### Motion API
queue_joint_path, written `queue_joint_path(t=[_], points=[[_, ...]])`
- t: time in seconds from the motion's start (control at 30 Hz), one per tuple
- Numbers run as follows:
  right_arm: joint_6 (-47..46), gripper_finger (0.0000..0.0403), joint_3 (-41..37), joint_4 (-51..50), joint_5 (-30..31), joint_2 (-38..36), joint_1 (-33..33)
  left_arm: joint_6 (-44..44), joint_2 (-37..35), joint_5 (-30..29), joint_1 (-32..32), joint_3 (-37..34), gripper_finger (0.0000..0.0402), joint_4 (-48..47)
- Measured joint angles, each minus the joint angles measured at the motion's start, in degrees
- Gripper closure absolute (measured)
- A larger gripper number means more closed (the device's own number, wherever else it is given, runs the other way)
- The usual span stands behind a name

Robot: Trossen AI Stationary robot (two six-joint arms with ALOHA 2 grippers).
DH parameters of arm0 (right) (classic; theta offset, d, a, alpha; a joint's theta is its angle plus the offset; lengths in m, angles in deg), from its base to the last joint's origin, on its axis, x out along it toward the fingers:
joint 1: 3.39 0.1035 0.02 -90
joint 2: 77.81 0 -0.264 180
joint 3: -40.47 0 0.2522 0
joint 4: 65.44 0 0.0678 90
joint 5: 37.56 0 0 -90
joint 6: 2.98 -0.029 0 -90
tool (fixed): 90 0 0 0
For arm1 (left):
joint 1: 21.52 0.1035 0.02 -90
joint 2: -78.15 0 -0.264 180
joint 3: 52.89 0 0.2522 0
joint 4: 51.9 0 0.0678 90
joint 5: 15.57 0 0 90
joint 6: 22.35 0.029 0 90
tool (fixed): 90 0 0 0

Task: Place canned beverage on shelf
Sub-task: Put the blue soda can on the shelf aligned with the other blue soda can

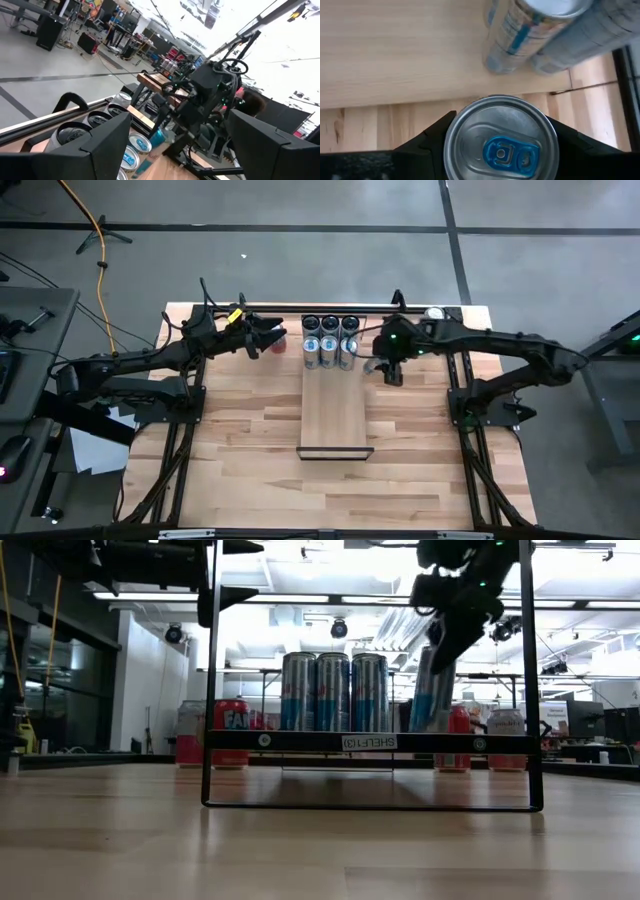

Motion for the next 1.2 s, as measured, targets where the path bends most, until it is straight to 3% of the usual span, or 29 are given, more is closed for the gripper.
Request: queue_joint_path(t=[0.27,0.5,1.2], points=[[1.2,0.0186,9.6,-3.9,-4.1,9.1,0.0,0.0,0.0,-0.3,0.0,0.0,0.0106,0.0],[1.7,0.0186,14.6,-6.3,-3.6,13.2,-0.1,0.0,0.0,-0.3,0.0,0.0,0.0106,0.0],[6.3,0.0186,15.1,-5.3,0.2,14.9,-1.7,-0.9,0.0,-0.3,0.0,0.0,0.0106,0.0]])
